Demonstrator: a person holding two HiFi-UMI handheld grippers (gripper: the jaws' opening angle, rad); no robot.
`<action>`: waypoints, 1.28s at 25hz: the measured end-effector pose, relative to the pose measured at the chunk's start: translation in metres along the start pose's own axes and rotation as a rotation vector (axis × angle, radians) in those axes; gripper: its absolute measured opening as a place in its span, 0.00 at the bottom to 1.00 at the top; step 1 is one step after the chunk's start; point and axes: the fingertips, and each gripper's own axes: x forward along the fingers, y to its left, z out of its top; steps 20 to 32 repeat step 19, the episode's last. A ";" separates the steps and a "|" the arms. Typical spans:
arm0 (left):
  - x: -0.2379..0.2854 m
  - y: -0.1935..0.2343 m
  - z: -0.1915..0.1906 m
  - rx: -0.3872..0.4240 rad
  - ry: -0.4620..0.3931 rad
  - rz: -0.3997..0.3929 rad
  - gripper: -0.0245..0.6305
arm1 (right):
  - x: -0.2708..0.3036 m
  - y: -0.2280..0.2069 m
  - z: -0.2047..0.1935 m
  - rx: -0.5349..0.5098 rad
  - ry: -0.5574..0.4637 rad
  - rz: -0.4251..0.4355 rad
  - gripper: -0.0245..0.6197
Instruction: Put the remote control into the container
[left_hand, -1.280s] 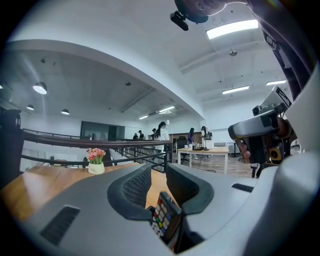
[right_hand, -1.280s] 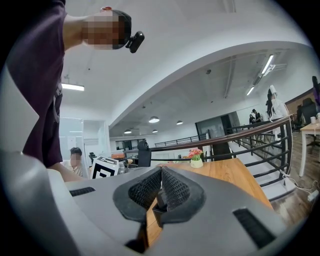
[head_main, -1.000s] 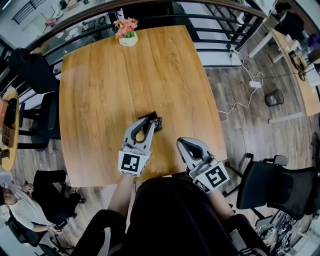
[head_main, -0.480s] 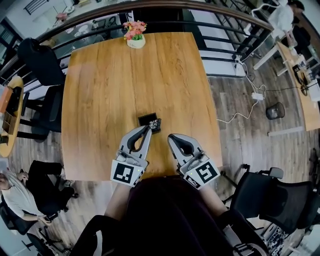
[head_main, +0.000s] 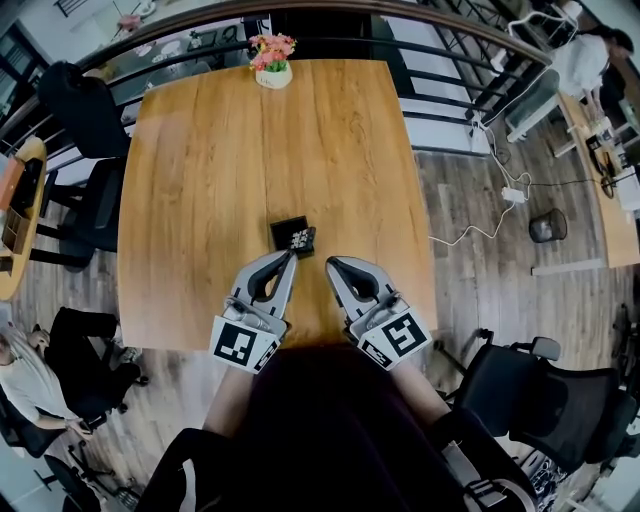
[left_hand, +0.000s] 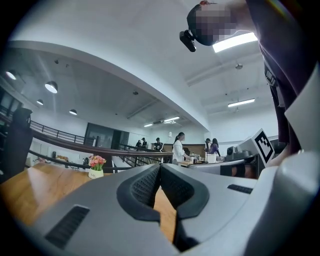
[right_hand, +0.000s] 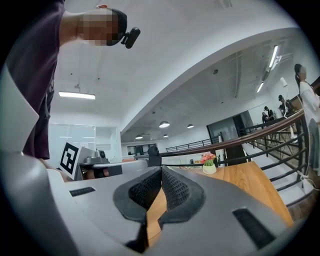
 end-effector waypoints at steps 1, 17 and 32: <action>0.000 -0.001 0.000 0.002 0.001 0.000 0.06 | 0.000 -0.001 0.000 0.002 -0.001 0.000 0.07; -0.003 -0.006 -0.016 0.021 0.049 0.023 0.06 | -0.009 -0.005 -0.010 0.043 0.012 -0.008 0.07; -0.004 -0.008 -0.020 0.026 0.063 0.024 0.06 | -0.012 -0.004 -0.012 0.045 0.016 -0.010 0.07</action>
